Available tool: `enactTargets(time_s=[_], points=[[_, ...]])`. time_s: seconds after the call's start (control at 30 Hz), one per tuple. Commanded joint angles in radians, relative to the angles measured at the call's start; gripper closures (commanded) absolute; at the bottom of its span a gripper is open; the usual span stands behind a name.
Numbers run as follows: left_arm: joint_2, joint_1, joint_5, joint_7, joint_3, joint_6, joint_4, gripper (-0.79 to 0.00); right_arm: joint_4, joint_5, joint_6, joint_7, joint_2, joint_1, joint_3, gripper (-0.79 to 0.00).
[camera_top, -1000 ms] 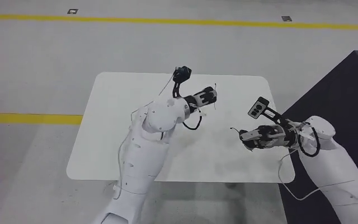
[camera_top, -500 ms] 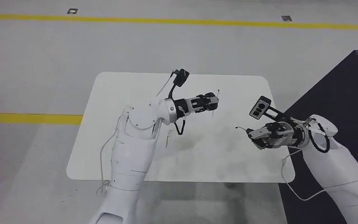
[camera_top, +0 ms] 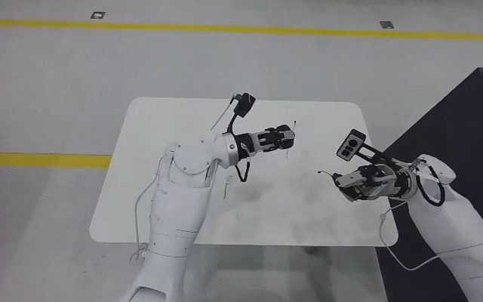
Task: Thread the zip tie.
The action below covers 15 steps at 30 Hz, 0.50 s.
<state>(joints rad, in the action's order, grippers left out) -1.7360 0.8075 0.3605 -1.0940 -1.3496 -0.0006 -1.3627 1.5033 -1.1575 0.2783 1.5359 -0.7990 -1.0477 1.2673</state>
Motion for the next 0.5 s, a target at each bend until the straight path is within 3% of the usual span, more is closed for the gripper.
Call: enactTargets(time_s=[0.0, 0.13, 0.37, 0.47], points=[[0.000, 0.000, 0.000, 0.000, 0.000, 0.000, 0.000, 0.000, 0.000, 0.000, 0.000, 0.000, 0.000, 0.000, 0.000, 0.000], [-0.001, 0.015, -0.038, 0.006, 0.008, -0.010, -0.008, 0.000, 0.008, -0.004, -0.005, -0.011, -0.001, -0.003, -0.001, 0.000], [-0.001, 0.046, -0.364, -0.012, 0.003, -0.171, -0.033, 0.000, -0.028, -0.189, 0.006, 0.000, 0.006, -0.045, -0.028, 0.000], [0.004, 0.053, -0.512, -0.055, -0.019, -0.191, -0.018, 0.000, -0.026, -0.280, 0.006, 0.000, 0.026, -0.057, -0.072, 0.000]])
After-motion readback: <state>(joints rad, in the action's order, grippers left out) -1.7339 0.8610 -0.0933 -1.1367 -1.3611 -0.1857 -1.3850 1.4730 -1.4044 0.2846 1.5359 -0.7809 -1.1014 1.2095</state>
